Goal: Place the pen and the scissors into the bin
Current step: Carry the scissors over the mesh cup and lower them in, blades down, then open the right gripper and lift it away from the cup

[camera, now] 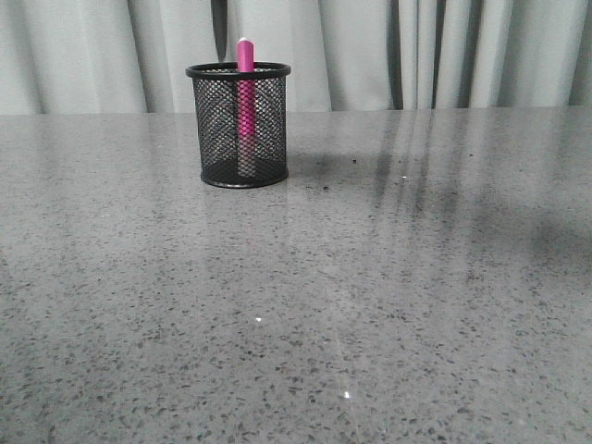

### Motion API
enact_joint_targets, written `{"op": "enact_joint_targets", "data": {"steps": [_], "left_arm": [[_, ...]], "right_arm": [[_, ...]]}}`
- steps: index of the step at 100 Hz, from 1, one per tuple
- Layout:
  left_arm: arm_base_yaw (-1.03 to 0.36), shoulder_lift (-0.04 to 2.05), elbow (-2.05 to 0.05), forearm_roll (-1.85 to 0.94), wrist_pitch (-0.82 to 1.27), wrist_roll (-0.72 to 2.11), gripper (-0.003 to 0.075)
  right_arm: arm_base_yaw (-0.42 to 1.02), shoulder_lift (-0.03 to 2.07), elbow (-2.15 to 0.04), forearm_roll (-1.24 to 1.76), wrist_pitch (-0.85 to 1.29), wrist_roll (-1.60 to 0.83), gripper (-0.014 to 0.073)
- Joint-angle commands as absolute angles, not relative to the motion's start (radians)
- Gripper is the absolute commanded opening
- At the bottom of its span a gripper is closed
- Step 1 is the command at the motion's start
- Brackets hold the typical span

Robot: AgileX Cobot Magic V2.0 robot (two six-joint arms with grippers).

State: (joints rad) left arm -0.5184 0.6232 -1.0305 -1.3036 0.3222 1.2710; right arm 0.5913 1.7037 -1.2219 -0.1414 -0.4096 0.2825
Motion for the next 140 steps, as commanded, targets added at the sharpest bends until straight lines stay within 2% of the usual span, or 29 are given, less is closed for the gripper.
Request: {"op": "enact_joint_targets", "data": {"steps": [1,76,85,102,109,116,140], "left_arm": [[-0.528,0.626,-1.052,-1.323,0.32,1.271,0.0294],[-0.528,0.626,-1.052,-1.288,0.439,1.271,0.0294],[-0.528,0.626,-1.052,-1.288,0.439,1.271,0.0294],[-0.528,0.626,-1.052,-1.288,0.439,1.271,0.0294],[-0.528,0.626,-1.052,-1.288,0.439,1.271,0.0294],[-0.528,0.626,-1.052,-1.288,0.439,1.271,0.0294],[-0.528,0.626,-1.052,-1.279,0.425,1.271,0.0282]], "right_arm": [[0.59,1.693,-1.251,-0.156,-0.523,0.276,-0.006],[0.59,1.754,-1.197,-0.125,-0.5,0.276,-0.0051],[0.59,1.754,-1.197,-0.125,-0.5,0.276,0.0017],[0.59,1.754,-1.197,-0.125,-0.507,0.276,0.0278],[0.59,1.75,-1.197,-0.123,-0.518,0.276,0.0355],[0.59,1.748,-1.197,-0.123,-0.537,0.276,0.0388],[0.588,1.687,-1.197,-0.123,-0.552,0.276,0.0378]]}}
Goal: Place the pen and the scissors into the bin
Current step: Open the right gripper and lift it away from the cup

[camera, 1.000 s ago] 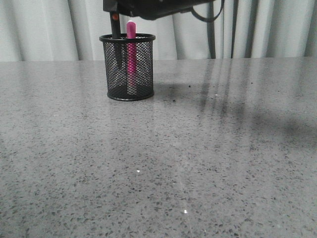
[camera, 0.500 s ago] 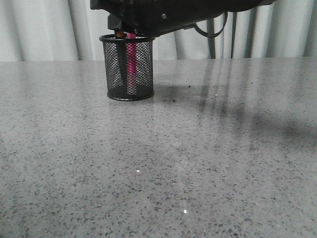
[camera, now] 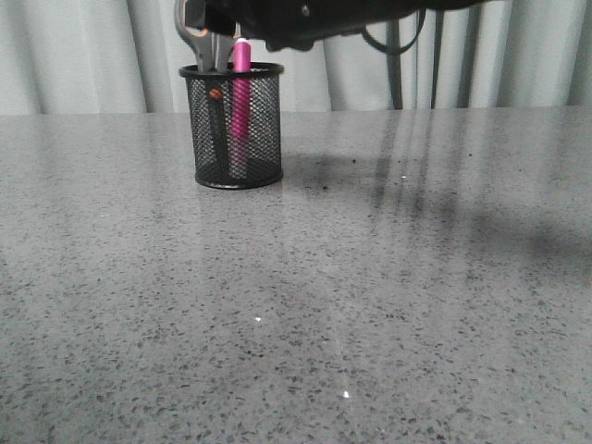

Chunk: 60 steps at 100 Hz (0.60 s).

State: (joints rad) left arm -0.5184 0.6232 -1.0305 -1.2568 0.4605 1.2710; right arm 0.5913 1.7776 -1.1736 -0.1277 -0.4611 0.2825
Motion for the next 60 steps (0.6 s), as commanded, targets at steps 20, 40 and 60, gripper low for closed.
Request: {"op": "enact_joint_targets", "data": {"steps": [20,40,60], "left_arm": [[-0.526,0.585,-1.012,-1.02,0.324,1.064,0.0039],[-0.476,0.436,-0.844,-0.6,0.321,0.701,0.0],[-0.388,0.301,-0.69,-0.344,0.448,0.468,0.0]], "right_arm": [[0.588,1.507,-1.197,-0.178,-0.447,0.276,-0.0006],[0.588,1.202,-1.162,-0.387,-0.083,0.273,-0.0068],[0.588,0.773,-0.918,-0.459,0.076,0.273,-0.0071]]}}
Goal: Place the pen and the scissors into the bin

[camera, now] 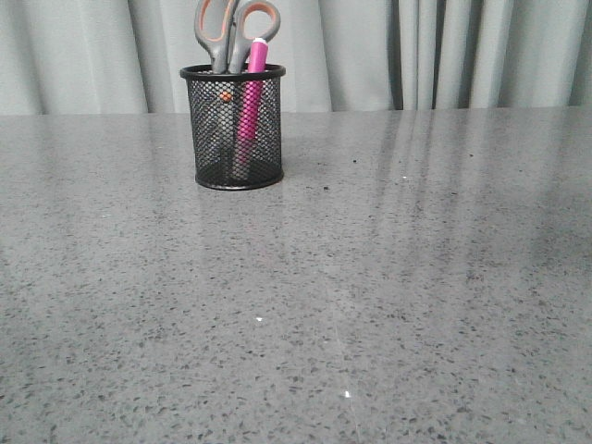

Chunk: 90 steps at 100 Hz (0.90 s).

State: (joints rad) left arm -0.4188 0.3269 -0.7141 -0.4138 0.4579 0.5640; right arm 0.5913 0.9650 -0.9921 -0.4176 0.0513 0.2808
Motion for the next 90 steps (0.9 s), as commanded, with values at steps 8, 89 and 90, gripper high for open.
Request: {"op": "enact_joint_targets", "data": {"steps": [8,89,90], "left_arm": [[-0.354,0.264,-0.644,-0.342,0.471,0.465,0.0],[-0.333,0.234,-0.599,-0.364,0.483,0.465,0.0],[-0.333,0.234,-0.599,-0.364,0.483,0.465,0.0]], "right_arm": [[0.588,0.584,-0.806,-0.459,0.18,0.273,-0.0071],[0.623,-0.026,-0.556,-0.428,0.488,0.242,-0.007],[0.623,-0.026,-0.556,-0.428,0.488,0.242,-0.007]]}}
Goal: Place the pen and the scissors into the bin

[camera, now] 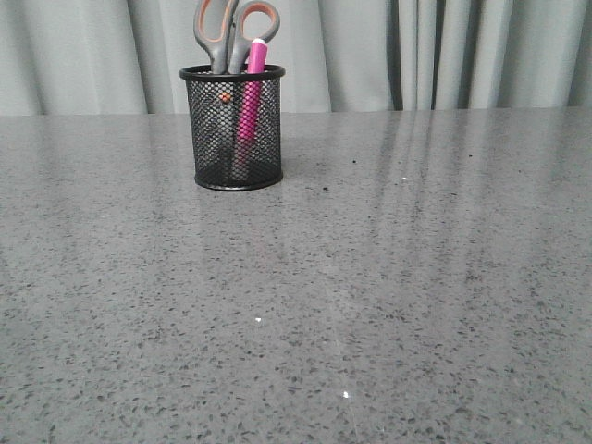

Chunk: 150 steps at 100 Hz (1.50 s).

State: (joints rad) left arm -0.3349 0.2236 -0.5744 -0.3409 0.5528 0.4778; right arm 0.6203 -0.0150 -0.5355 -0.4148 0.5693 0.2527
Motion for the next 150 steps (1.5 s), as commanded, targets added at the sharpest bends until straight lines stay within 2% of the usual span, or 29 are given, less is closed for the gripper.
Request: {"op": "enact_joint_targets", "data": {"steps": [1,41,53,65,74,87,102,116,150], "left_arm": [[-0.333,0.234,-0.599,-0.364,0.483,0.465,0.0],[-0.333,0.246,-0.588,-0.312,0.477,0.467,0.0],[-0.327,0.248,-0.504,-0.22,0.318,0.469,-0.0001],[-0.289,0.219,-0.303,-0.178,0.046,0.464,-0.0001],[-0.257,0.172,-0.164,-0.173,-0.036,0.423,-0.0001],[-0.209,0.056,-0.035,-0.081,0.0,0.237,-0.0001],[-0.156,-0.037,0.045,0.0,0.134,0.014,-0.0001],[-0.106,-0.033,0.045,0.0,0.282,0.011,-0.0001],[-0.034,-0.036,0.045,0.0,0.285,0.011,-0.0001]], "right_arm": [[0.623,-0.026,-0.556,-0.428,0.488,0.242,-0.007],[0.623,-0.026,-0.556,-0.428,0.488,0.242,-0.007],[0.623,-0.026,-0.556,-0.428,0.488,0.242,-0.007],[0.623,-0.026,-0.556,-0.428,0.488,0.242,-0.007],[0.623,-0.026,-0.556,-0.428,0.488,0.242,-0.007],[0.623,-0.026,-0.556,-0.428,0.488,0.242,-0.007],[0.623,-0.026,-0.556,-0.428,0.488,0.242,-0.007],[0.623,-0.026,-0.556,-0.427,0.488,0.242,-0.007],[0.623,-0.024,-0.556,-0.427,0.488,0.242,-0.007]]}}
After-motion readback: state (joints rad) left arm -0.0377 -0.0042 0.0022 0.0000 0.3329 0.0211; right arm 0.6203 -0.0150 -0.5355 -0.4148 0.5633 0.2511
